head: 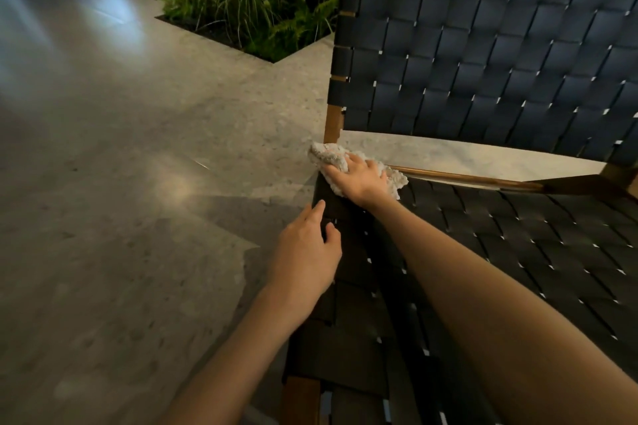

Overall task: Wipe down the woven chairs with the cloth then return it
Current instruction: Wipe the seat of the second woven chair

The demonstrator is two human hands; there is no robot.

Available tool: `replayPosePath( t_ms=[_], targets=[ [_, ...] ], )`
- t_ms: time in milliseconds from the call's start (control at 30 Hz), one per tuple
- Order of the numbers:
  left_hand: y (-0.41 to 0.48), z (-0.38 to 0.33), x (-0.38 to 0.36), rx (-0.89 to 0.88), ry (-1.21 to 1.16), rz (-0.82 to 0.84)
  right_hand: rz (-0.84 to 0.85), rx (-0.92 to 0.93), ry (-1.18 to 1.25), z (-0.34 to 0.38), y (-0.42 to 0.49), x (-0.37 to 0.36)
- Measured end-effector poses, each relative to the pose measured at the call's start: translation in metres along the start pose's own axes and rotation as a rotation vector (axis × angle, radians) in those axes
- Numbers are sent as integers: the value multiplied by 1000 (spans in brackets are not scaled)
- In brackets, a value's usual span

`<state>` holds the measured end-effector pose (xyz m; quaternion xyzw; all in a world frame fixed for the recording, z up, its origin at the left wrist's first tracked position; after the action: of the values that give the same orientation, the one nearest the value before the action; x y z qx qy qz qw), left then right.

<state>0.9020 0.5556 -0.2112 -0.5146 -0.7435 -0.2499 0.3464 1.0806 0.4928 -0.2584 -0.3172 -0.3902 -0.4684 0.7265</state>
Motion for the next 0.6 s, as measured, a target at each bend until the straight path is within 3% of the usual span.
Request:
replayPosePath(
  t_ms=[367,600],
  targets=[
    [-8,9,4,155,-263,80,36,57,71,6,-96,13],
    [-40,13,26,-30,-586,74,51,116,39,31,-215,36]
  ],
)
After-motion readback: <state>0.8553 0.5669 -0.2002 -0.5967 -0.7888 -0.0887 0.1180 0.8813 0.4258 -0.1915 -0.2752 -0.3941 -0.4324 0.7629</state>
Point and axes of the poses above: each hand's wrist, its own y-axis towards the middle knuckle, its own x-axis out of the back of the hand, z = x × y, the point moved 7 cm from there along y, towards the middle knuckle, and after that the axes turned 2 degrees about y, right-handed, at the moved point
